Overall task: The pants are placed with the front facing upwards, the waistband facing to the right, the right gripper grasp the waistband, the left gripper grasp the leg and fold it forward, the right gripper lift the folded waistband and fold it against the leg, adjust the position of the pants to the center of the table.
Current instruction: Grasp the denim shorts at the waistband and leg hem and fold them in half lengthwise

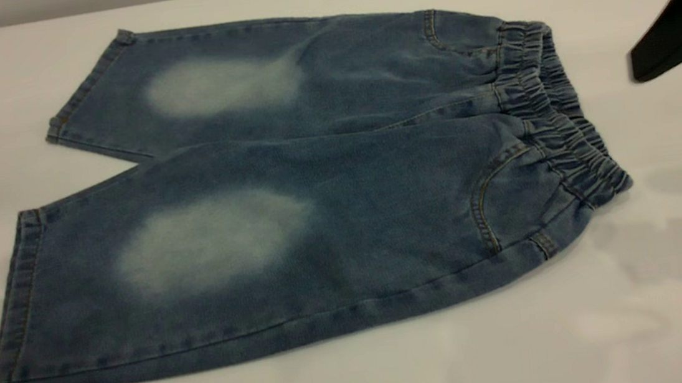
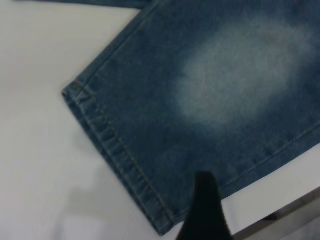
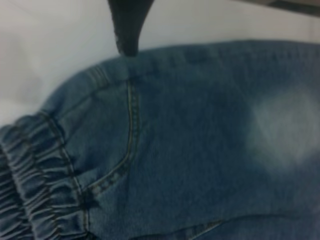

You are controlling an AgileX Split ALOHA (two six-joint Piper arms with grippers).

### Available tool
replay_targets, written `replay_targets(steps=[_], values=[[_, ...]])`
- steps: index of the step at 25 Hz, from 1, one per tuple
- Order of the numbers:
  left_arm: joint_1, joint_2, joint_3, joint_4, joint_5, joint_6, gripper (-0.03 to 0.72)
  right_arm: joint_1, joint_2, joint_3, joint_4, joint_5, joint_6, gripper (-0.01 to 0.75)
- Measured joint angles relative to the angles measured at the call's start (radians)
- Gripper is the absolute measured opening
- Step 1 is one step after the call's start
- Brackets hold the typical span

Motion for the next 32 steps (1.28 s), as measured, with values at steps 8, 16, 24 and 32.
replay_targets(steps=[8, 16, 24, 32], values=[[-0.097, 0.069, 0.000, -0.005, -0.041, 0.002, 0.495, 0.000, 0.295, -0.007, 0.330, -0.018, -0.263, 0.545], [-0.105, 0.103, 0.000, -0.007, -0.063, 0.003, 0.495, -0.081, 0.438, -0.066, 0.421, 0.012, -0.399, 0.545], [-0.105, 0.109, 0.000, -0.007, -0.091, 0.013, 0.495, -0.157, 0.547, -0.157, 0.397, 0.072, -0.407, 0.545], [-0.105, 0.109, 0.000, -0.007, -0.108, 0.037, 0.495, -0.157, 0.632, -0.209, 0.390, 0.131, -0.407, 0.544]])
